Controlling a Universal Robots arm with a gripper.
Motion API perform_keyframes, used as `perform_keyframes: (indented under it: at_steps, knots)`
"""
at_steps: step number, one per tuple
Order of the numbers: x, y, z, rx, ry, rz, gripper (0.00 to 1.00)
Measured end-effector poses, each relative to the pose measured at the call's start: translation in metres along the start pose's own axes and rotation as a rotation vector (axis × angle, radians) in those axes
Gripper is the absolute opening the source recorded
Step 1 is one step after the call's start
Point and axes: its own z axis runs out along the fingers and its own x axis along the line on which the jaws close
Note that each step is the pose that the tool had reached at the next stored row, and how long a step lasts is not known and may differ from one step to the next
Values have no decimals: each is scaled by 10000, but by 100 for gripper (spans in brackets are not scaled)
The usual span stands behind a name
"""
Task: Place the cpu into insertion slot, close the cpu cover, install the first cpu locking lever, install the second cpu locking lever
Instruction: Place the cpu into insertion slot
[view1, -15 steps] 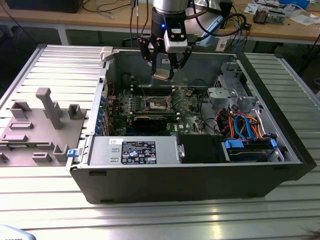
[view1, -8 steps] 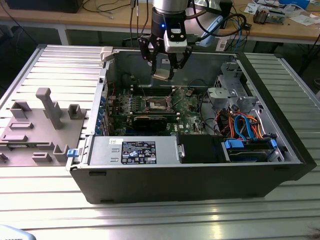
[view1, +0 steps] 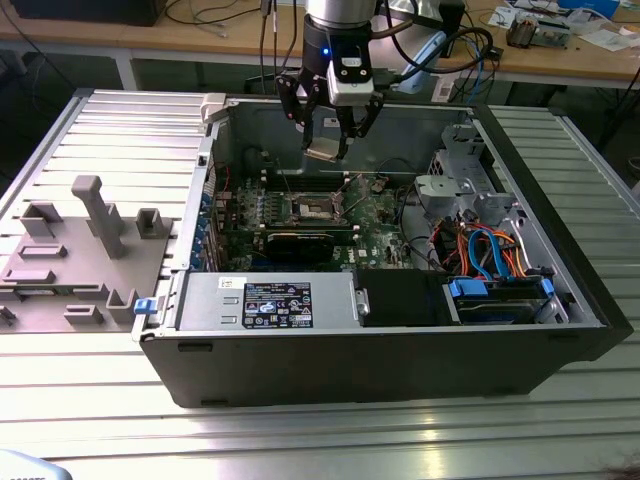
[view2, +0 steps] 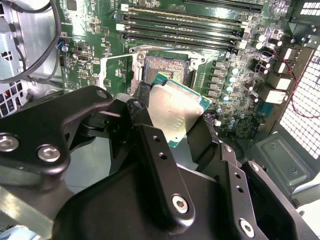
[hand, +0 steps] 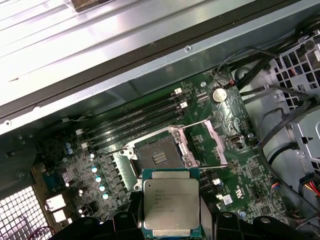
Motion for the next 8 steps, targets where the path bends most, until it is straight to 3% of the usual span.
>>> perform_keyframes:
  at_steps: [8]
  knots:
    - [0,0,1,1,0,69,55]
